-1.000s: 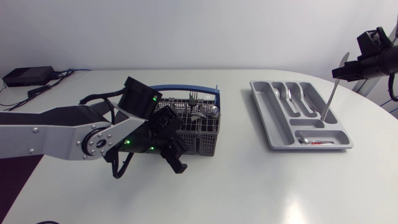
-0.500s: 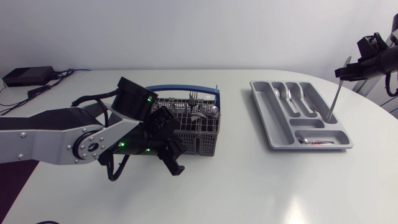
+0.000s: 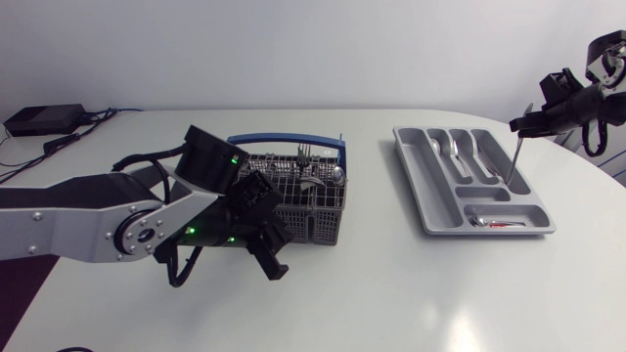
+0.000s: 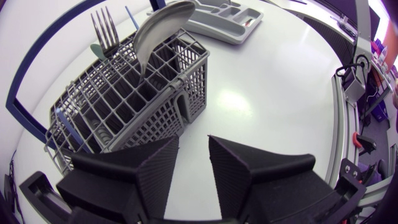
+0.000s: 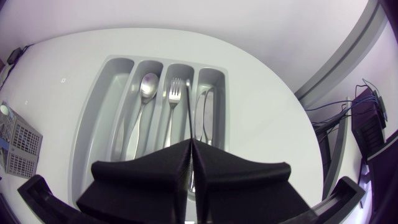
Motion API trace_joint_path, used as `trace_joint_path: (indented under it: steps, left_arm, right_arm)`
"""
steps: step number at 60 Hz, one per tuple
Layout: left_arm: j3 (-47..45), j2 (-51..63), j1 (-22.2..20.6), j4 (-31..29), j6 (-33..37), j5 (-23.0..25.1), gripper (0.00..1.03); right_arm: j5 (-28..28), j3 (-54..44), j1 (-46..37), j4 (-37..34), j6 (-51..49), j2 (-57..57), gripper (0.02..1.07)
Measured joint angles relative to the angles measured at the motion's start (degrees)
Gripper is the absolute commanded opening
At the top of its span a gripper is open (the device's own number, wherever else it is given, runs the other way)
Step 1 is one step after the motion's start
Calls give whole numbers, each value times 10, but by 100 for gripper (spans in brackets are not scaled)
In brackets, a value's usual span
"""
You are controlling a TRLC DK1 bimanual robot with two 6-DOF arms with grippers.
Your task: Unload the cutlery basket into the drawer organizer.
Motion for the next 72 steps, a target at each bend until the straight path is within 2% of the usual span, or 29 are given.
trace_joint_path:
  steps: [31,55,56,61,64,72]
  left_arm:
    - [0,0,0,0,0,0,36]
    - [0,0,0,0,0,0,36]
    - [0,1,0,0,0,0,36]
    - [0,2,0,0,0,0,36]
    - [0,3,0,0,0,0,36]
    - [0,3,0,0,0,0,36]
  right_arm:
    - [0,91,13,55,30,111,8]
    - [19,122,14,64,33,163,11]
    - [19,123,14,64,32,164,12]
    - [30,123,14,71,32,167,38]
    - [34,123,13,68,32,169,50]
    - [41,123,12,66,32,175,75]
